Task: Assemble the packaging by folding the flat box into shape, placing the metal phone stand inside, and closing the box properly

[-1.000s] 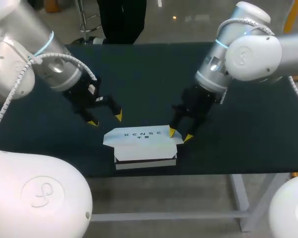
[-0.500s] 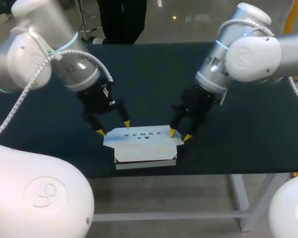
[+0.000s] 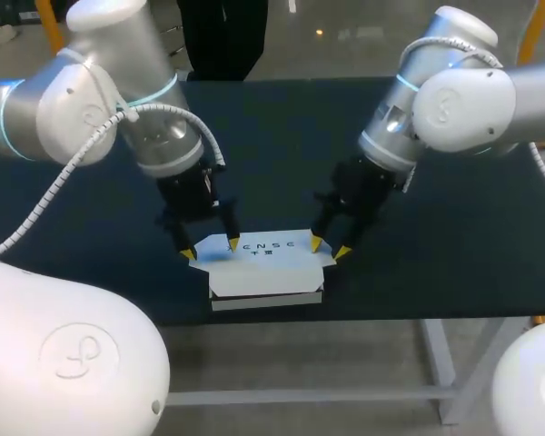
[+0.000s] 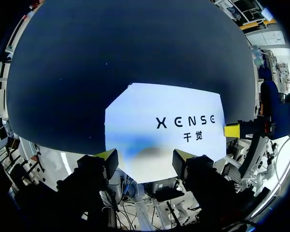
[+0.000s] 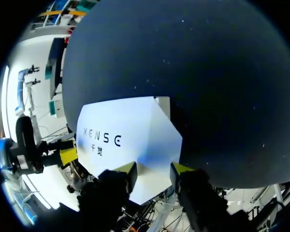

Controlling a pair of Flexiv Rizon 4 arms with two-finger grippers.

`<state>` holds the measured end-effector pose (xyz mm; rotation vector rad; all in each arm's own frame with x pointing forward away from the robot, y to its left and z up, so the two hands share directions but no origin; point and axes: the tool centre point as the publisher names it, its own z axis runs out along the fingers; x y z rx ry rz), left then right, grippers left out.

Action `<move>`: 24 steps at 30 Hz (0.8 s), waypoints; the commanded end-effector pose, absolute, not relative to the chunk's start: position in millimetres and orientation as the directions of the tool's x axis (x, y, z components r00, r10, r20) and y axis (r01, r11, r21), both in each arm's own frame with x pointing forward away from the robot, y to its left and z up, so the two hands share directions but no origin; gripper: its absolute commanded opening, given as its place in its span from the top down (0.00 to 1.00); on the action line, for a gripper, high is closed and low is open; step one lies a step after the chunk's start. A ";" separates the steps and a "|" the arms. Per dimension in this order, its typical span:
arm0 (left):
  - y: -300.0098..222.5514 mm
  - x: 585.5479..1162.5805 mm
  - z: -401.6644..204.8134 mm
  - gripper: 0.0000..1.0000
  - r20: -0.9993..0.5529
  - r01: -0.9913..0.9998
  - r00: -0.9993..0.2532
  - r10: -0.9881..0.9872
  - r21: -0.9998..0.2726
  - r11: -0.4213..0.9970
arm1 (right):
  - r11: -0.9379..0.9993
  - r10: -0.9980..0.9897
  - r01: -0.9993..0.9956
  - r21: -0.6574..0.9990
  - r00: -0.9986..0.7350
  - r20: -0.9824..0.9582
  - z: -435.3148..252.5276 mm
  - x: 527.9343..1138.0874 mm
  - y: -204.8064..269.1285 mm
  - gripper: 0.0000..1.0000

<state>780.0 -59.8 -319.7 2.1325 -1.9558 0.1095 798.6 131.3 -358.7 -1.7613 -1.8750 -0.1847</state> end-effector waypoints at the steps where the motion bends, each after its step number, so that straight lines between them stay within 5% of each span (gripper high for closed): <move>1: -62.8 779.6 -327.1 0.28 0.212 -0.989 0.099 -0.972 0.125 -0.073 | 0.133 0.877 0.954 -0.268 0.013 0.480 -360.4 799.1 131.5 0.51; 13: -62.0 778.8 -338.7 0.40 0.212 -0.990 0.110 -0.971 0.112 -0.088 | 0.135 0.872 0.956 -0.260 0.010 0.490 -362.7 797.8 132.7 0.51; 24: -61.9 777.3 -343.9 0.35 0.237 -0.994 0.102 -0.966 0.067 -0.088 | 0.130 0.864 0.960 -0.248 0.013 0.503 -363.1 795.7 130.4 0.51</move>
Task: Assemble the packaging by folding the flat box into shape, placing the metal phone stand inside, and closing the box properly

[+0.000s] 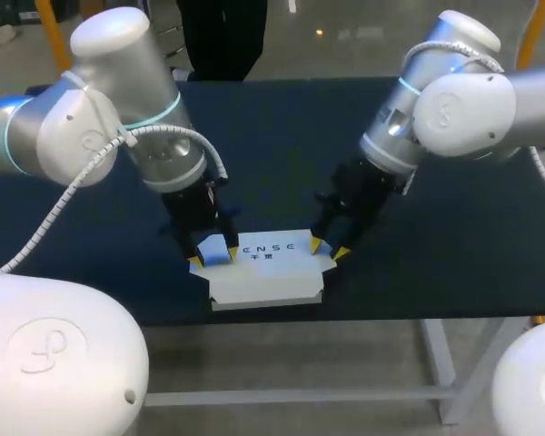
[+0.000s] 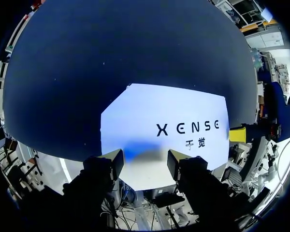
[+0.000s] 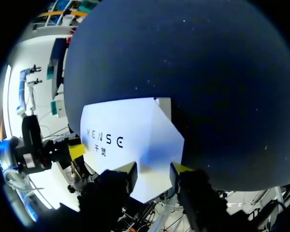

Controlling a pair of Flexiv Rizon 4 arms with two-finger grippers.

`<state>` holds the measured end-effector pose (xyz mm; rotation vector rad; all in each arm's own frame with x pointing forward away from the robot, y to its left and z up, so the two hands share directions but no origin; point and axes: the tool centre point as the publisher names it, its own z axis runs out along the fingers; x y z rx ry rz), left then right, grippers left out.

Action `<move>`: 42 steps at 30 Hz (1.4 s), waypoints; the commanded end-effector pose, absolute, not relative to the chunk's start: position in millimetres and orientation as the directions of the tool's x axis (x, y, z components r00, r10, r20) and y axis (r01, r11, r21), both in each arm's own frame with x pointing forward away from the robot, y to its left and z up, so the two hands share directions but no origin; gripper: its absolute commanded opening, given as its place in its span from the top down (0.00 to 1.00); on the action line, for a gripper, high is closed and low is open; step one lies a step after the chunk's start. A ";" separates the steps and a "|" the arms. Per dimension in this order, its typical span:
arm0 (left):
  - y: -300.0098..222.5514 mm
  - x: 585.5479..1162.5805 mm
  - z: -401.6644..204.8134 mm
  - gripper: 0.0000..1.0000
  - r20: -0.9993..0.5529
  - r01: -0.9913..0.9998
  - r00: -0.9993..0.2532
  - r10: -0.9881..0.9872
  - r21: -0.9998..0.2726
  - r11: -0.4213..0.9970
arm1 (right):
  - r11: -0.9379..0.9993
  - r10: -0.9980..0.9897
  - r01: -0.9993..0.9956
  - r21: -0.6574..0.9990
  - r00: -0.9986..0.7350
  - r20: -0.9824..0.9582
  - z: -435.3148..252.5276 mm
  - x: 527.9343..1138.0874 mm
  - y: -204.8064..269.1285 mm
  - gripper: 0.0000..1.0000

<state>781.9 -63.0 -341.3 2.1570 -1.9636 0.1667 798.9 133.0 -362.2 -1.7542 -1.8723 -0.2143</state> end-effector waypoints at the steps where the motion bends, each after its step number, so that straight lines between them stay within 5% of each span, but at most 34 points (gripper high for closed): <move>1: -61.8 777.5 -344.4 0.34 0.240 -0.994 0.102 -0.965 0.067 -0.089 | 0.130 0.864 0.960 -0.247 0.013 0.504 -363.3 795.6 130.3 0.51; 18: -60.9 778.2 -348.5 0.40 0.290 -0.993 0.121 -0.949 0.031 -0.117 | 0.124 0.851 0.964 -0.234 0.017 0.524 -365.5 798.5 128.3 0.51; 28: -61.2 776.9 -352.4 0.35 0.275 -0.987 0.159 -0.948 0.028 -0.158 | 0.121 0.850 0.967 -0.225 0.016 0.526 -366.5 799.8 128.7 0.51; 42: -61.7 779.2 -362.2 0.45 0.295 -0.986 0.160 -0.942 0.009 -0.165 | 0.138 0.838 0.978 -0.159 -0.030 0.544 -367.1 798.4 133.4 0.51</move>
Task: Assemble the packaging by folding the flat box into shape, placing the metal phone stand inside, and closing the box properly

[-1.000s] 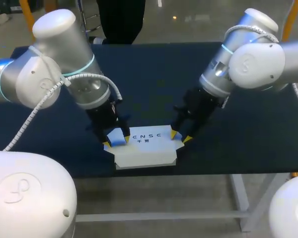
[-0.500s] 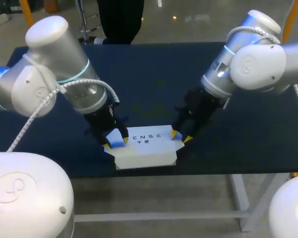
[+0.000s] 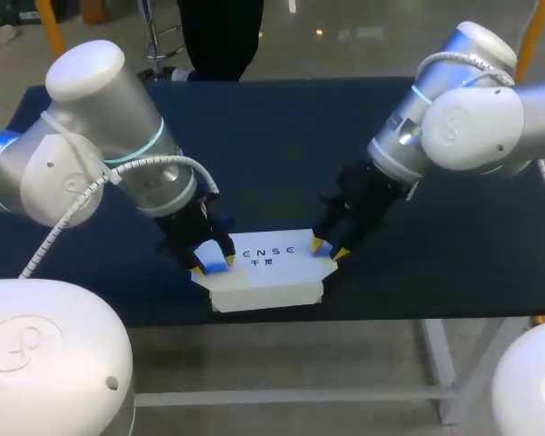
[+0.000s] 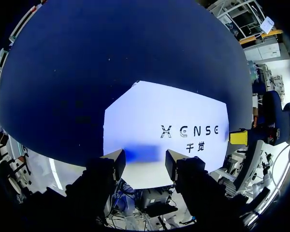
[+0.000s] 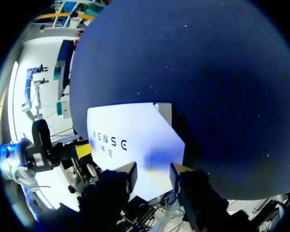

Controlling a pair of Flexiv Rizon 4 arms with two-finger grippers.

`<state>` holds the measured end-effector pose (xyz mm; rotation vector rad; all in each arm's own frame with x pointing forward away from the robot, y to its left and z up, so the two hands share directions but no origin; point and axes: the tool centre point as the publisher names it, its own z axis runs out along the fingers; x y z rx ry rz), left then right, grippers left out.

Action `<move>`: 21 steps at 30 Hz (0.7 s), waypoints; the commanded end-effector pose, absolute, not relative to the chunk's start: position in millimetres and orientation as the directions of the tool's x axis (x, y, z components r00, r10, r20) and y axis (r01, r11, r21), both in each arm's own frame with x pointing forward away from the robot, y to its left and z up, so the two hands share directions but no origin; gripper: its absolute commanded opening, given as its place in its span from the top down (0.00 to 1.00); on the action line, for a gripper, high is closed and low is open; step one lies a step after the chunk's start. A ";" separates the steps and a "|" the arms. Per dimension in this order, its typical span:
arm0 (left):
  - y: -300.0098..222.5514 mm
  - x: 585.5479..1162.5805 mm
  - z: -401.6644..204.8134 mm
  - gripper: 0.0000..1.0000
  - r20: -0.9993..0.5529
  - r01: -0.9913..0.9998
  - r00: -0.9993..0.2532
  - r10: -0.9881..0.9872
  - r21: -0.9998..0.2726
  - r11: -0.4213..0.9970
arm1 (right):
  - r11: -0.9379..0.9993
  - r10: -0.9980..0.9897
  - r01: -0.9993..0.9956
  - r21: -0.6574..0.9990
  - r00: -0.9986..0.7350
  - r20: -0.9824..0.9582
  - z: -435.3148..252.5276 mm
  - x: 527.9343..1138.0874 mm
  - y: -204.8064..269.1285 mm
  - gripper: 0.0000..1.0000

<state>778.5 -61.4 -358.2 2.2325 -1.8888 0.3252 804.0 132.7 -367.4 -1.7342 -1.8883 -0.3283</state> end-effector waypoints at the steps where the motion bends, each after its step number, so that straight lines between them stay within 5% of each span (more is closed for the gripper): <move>1: -61.7 779.4 -362.9 0.45 0.297 -0.986 0.161 -0.941 0.010 -0.165 | 0.141 0.837 0.979 -0.150 -0.037 0.545 -367.0 797.8 133.5 0.51; 21: -61.8 780.6 -370.0 0.42 0.315 -0.984 0.170 -0.934 0.007 -0.177 | 0.160 0.822 0.987 -0.006 -0.130 0.555 -372.5 781.2 132.6 0.51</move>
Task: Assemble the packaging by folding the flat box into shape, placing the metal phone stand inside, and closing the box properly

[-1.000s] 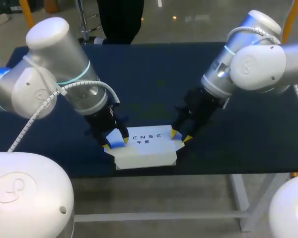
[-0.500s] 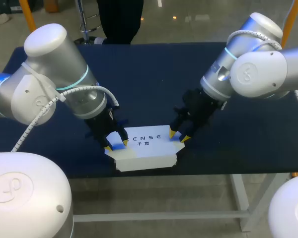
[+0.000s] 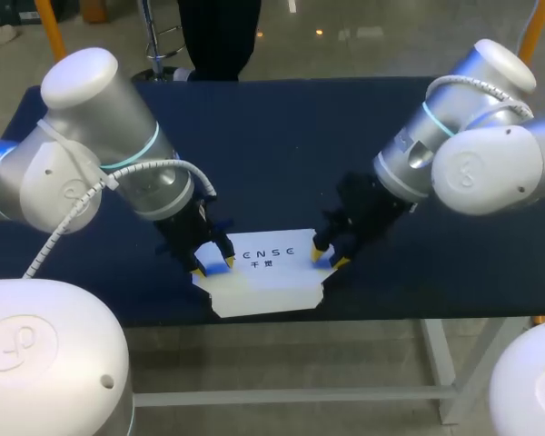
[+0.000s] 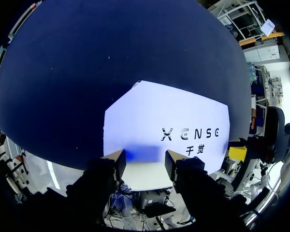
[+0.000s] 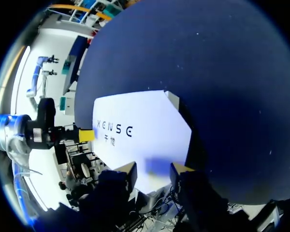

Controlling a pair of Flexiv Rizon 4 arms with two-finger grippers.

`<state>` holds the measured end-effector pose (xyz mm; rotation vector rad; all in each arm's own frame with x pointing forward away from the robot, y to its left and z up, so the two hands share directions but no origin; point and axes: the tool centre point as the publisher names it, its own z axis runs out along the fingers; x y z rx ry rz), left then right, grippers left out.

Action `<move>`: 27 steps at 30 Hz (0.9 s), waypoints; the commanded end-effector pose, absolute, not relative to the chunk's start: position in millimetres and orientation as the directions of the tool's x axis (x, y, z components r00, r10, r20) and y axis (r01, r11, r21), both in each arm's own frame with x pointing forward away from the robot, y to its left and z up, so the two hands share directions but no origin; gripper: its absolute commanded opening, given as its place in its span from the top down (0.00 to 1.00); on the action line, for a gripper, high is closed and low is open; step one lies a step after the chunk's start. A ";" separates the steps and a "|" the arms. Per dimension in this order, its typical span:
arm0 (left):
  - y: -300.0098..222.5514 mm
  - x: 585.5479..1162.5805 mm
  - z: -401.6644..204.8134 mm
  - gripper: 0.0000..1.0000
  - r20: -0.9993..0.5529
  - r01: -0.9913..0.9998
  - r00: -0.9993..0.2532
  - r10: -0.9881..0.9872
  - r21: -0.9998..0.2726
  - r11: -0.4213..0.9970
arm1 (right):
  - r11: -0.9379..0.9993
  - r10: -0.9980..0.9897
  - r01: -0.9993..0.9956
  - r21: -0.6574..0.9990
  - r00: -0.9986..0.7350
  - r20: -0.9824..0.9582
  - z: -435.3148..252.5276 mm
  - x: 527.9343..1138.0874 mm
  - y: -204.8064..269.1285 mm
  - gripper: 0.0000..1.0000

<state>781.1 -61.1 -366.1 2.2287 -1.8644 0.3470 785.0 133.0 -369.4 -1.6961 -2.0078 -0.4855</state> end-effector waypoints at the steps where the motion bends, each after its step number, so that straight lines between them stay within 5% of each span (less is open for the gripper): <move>1: -61.7 780.6 -370.2 0.41 0.318 -0.984 0.171 -0.933 0.003 -0.179 | 0.159 0.822 0.987 -0.005 -0.129 0.555 -373.1 781.5 132.7 0.51; 27: -57.2 775.4 -378.1 0.40 0.410 -0.978 0.147 -0.900 -0.074 -0.193 | 0.144 0.797 0.989 0.041 -0.140 0.588 -380.1 786.1 138.3 0.51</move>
